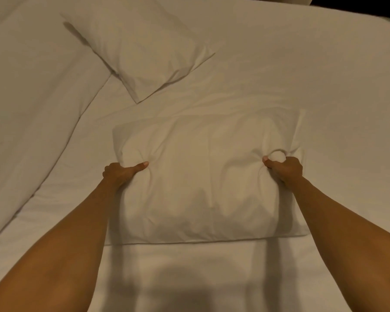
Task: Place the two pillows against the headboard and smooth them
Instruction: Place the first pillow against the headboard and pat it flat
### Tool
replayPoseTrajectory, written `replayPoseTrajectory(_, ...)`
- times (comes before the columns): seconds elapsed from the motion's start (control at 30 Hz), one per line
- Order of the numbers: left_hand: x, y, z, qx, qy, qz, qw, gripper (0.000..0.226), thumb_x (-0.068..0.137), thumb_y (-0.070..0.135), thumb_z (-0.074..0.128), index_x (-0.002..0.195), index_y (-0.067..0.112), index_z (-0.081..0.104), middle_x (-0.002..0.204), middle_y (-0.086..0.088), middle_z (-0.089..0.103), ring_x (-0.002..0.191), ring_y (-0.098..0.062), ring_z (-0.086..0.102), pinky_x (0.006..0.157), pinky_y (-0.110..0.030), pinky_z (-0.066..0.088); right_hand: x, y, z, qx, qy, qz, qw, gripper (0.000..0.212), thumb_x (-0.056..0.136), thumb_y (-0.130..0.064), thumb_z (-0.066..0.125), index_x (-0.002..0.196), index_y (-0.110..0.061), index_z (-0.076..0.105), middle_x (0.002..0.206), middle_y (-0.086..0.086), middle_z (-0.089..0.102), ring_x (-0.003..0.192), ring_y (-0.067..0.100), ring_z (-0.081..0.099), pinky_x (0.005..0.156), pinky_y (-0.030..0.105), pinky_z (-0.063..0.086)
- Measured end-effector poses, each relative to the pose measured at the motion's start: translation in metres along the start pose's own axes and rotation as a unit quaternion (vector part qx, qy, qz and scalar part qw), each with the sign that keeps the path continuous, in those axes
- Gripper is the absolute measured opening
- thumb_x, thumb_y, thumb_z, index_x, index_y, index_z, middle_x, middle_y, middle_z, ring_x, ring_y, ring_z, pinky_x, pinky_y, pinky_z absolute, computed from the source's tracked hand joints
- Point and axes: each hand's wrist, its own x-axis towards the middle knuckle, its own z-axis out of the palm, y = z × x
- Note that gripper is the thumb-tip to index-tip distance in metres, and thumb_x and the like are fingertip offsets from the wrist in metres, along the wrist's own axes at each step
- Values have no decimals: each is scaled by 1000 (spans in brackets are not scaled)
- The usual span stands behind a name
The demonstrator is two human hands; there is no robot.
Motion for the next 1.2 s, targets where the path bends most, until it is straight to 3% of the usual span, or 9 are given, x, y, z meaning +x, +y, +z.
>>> replayPoseTrajectory(0.07,-1,-1,0,-8,-12,7,1000,125,46,74,75,142,3,39,144,-17,46,130,-36,46,108,-45,40,-1,1,2,-8,5,-11,1000,80,74,-57,72,125,2,55,124,18,61,115,38,57,98,49,47)
replayPoseTrajectory(0.17,0,-7,-3,-60,-38,38,997,116,53,65,80,143,8,35,144,-13,48,128,-33,49,97,-36,41,-2,5,3,-6,6,-17,1000,80,76,-57,70,130,-1,53,128,17,59,118,38,55,101,50,45)
replayPoseTrajectory(0.3,1,-20,-6,-62,-11,2,998,128,50,69,80,146,4,26,147,-15,42,130,-35,47,101,-43,42,0,9,1,-1,4,-29,1000,79,79,-55,69,134,-2,50,134,19,55,122,40,51,102,47,43)
replayPoseTrajectory(0.47,-12,-18,-12,-55,-9,8,998,127,44,67,83,141,-1,36,141,-17,49,124,-35,53,96,-39,47,-11,0,-8,-6,29,-51,998,57,81,-45,70,115,-1,61,117,23,63,108,42,58,87,42,44)
replayPoseTrajectory(0.67,-49,-15,-28,-83,43,38,995,115,50,58,87,136,-3,42,135,-19,55,120,-35,56,98,-39,49,-47,-21,-30,51,27,-59,997,58,80,-43,72,123,-6,60,123,20,62,113,42,56,97,45,45)
replayPoseTrajectory(0.77,-79,-16,-42,-112,63,53,990,110,50,56,87,134,-2,47,133,-17,58,118,-33,58,95,-36,50,-67,-41,-46,69,26,-75,994,51,79,-39,73,117,-8,62,120,18,64,110,39,58,89,39,43)
replayPoseTrajectory(0.9,-126,-27,-77,-147,89,57,983,105,53,54,88,134,0,48,133,-16,58,118,-31,59,93,-32,50,-102,-70,-69,79,16,-107,991,44,79,-38,73,111,-9,63,114,16,65,105,38,58,87,40,44)
replayPoseTrajectory(1.0,-166,-40,-116,-193,107,59,973,103,56,49,88,137,0,47,136,-15,56,119,-30,58,100,-36,48,-134,-99,-86,102,9,-125,987,42,79,-36,73,112,-12,63,108,11,64,95,31,55,83,37,43)
replayPoseTrajectory(1.2,-250,-89,-212,-277,172,52,944,95,60,45,88,136,3,50,133,-13,59,115,-29,60,90,-31,48,-212,-172,-113,168,-37,-172,970,30,77,-33,75,102,-22,62,100,2,59,91,26,52,82,32,39)
